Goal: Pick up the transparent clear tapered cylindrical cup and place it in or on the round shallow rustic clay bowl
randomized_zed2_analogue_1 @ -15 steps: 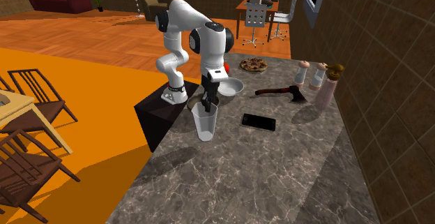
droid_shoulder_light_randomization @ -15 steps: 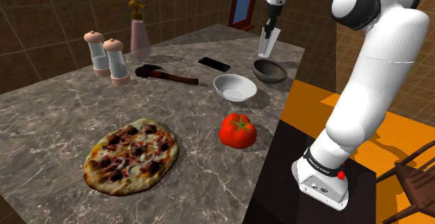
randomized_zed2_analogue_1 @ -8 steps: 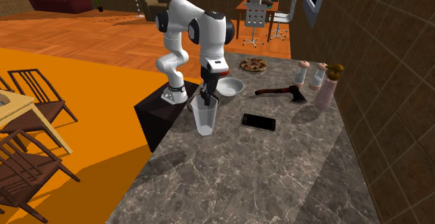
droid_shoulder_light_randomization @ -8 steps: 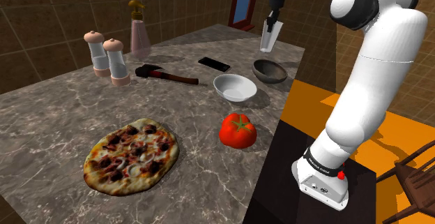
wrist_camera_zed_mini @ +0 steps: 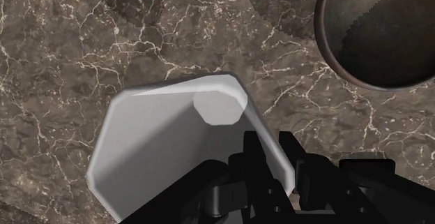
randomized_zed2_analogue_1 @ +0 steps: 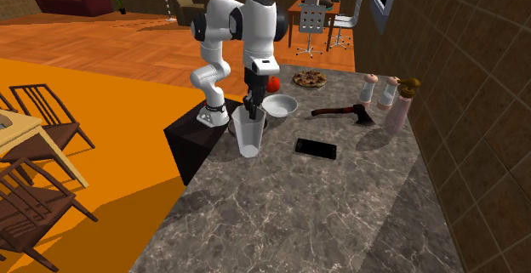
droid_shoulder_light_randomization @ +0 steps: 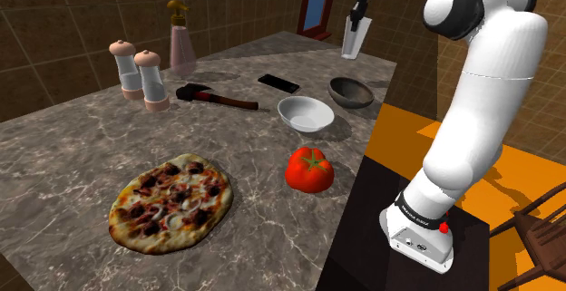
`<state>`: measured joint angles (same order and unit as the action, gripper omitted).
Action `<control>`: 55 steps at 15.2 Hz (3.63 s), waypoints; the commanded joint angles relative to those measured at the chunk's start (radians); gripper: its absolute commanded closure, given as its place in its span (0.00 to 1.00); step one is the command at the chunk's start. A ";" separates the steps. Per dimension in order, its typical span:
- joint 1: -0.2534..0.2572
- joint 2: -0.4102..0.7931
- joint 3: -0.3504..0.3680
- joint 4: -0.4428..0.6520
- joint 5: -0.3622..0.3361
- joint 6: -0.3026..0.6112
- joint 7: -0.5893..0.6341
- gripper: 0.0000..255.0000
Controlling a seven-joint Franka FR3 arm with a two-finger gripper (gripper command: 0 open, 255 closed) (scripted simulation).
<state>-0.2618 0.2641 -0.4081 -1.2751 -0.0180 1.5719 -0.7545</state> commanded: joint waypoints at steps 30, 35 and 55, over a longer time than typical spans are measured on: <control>0.174 -0.624 0.176 -0.536 -0.197 -0.101 0.326 1.00; 0.172 -0.647 0.174 -0.626 -0.202 -0.035 0.338 1.00; 0.167 -0.682 0.164 -0.826 -0.215 0.130 0.365 1.00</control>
<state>-0.0952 -0.4177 -0.2442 -2.1014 -0.2328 1.7013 -0.3897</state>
